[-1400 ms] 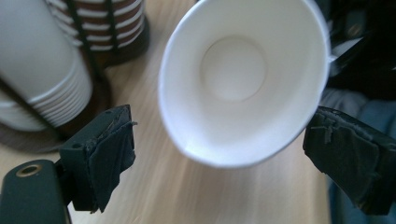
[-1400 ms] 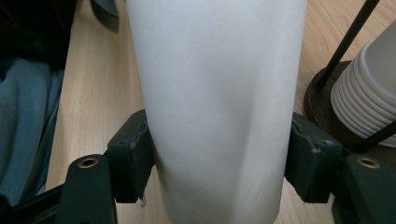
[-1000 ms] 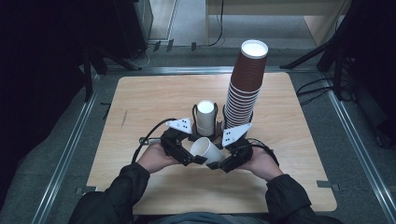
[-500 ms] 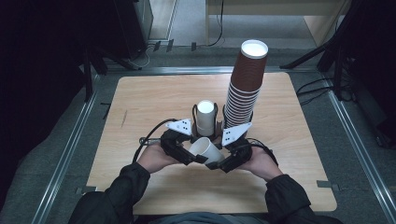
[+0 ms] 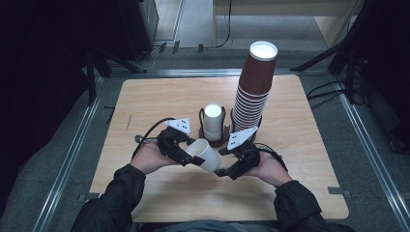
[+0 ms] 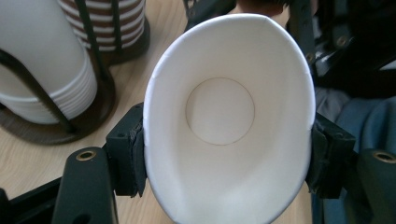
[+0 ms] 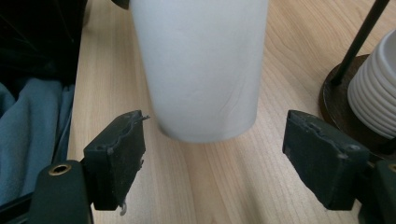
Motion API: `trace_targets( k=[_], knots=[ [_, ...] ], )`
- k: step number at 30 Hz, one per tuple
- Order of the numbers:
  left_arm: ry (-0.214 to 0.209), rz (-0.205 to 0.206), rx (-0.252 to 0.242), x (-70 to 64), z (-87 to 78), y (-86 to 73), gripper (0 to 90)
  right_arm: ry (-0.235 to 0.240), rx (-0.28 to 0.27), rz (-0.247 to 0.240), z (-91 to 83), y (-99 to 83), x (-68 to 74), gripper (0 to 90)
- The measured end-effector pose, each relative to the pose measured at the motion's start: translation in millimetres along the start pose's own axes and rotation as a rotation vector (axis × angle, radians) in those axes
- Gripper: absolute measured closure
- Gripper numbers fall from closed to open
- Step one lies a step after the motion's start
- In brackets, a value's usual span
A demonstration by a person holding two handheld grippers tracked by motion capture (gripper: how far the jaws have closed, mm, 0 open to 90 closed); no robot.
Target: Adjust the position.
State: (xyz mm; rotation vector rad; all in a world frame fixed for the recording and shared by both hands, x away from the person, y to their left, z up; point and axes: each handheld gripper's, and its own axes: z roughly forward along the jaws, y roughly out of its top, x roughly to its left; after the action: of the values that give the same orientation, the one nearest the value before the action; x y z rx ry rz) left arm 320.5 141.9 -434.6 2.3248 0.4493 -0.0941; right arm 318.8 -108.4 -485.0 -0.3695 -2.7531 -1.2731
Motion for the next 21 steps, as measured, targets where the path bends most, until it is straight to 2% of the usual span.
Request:
trace_targets(
  k=[2,4,6,7,10,12,15,21],
  knots=[
    [0.016,0.004,0.011,-1.2,1.0,1.8,29.5,0.005,0.005,-0.001,0.5,-0.3,-0.2,21.5],
    [0.066,0.048,0.05,-3.6,1.8,4.4,29.5,0.006,0.016,-0.003,1.5,-0.5,0.0,21.6],
    [0.075,0.06,0.077,-4.6,3.4,6.3,29.6,0.003,0.018,-0.004,1.9,-0.9,-0.7,22.0],
    [0.072,0.057,0.088,-4.2,4.5,6.6,29.6,0.0,0.017,-0.007,2.2,-1.1,-1.5,22.0],
    [0.096,0.051,0.149,-2.3,9.1,7.3,29.6,-0.001,0.019,-0.009,2.8,-1.0,-2.2,22.1],
    [0.102,0.048,0.174,-1.5,11.4,8.1,29.5,-0.007,0.021,-0.011,3.9,-1.1,-2.3,22.1],
    [0.088,0.038,0.197,-1.5,15.8,9.9,29.5,-0.012,0.032,-0.014,6.8,-1.1,-1.2,22.1],
    [0.083,0.065,0.221,-6.5,25.4,17.6,29.4,-0.008,0.031,-0.023,13.0,-0.3,0.9,22.1]
  ],
)
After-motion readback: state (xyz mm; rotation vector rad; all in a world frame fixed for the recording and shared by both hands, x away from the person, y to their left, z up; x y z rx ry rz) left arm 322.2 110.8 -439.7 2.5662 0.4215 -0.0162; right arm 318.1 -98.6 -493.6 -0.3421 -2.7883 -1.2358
